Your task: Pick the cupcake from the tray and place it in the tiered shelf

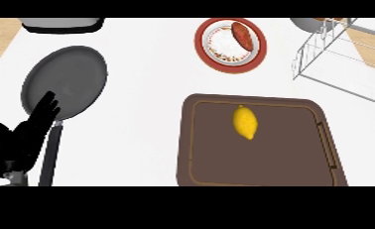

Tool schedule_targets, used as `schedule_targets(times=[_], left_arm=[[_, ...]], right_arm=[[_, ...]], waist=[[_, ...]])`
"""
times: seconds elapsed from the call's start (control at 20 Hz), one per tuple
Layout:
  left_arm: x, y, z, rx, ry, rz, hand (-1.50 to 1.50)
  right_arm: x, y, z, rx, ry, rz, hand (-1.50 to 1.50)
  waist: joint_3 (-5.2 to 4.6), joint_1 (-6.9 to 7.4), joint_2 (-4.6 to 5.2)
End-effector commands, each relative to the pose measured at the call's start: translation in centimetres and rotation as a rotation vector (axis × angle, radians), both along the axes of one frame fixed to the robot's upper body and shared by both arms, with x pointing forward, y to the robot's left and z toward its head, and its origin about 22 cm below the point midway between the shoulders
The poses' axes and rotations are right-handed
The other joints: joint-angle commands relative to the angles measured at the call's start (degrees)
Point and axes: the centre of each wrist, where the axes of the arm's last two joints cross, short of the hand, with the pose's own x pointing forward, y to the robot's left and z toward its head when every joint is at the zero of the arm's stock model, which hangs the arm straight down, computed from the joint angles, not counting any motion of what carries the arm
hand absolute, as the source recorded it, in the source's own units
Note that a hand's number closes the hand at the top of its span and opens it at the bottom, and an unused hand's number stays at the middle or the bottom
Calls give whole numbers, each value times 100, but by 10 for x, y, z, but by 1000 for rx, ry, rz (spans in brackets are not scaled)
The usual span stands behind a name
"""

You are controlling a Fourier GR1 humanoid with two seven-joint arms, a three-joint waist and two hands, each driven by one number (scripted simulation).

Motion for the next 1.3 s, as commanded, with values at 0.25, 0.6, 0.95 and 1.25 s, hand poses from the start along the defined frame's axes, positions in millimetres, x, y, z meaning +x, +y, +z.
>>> schedule_targets(times=[0.25,0.6,0.95,1.25], left_arm=[[12,0,16,-1,-13,-5,0],[0,-8,1,0,-4,-10,0],[-1,-11,1,5,0,-33,0],[-2,-9,-1,-23,-18,-24,0]], right_arm=[[4,-12,63,-156,7,-210,150],[34,-34,79,-139,45,-203,150],[81,-44,58,-256,65,-312,150],[115,-71,44,-242,84,-320,150]], waist=[[2,66,26],[4,81,23],[6,119,39],[7,123,39]])
